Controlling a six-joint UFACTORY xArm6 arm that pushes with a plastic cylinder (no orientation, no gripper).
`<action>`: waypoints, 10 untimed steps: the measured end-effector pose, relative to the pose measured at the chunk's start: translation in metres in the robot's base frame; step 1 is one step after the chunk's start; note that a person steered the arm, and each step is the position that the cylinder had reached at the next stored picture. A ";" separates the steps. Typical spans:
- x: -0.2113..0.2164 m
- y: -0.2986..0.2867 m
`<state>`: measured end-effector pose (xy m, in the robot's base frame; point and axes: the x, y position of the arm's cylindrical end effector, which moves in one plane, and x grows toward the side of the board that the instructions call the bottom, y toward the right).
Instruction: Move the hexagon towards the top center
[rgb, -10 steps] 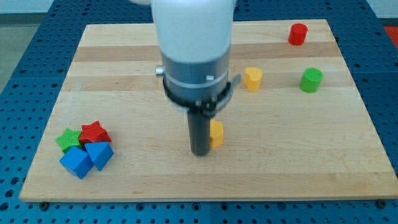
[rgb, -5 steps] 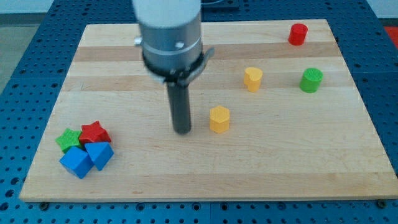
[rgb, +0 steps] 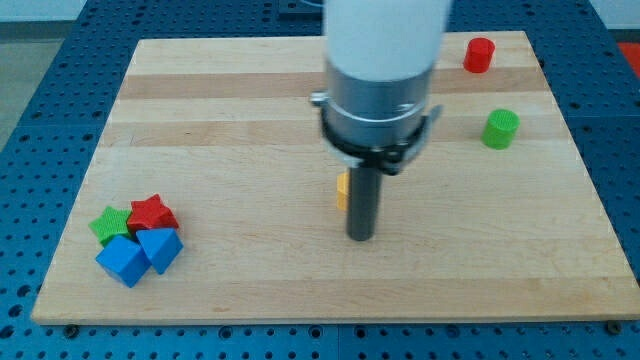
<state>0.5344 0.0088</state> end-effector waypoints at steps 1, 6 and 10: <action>-0.001 -0.010; -0.119 -0.027; -0.020 0.019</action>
<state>0.5148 0.0280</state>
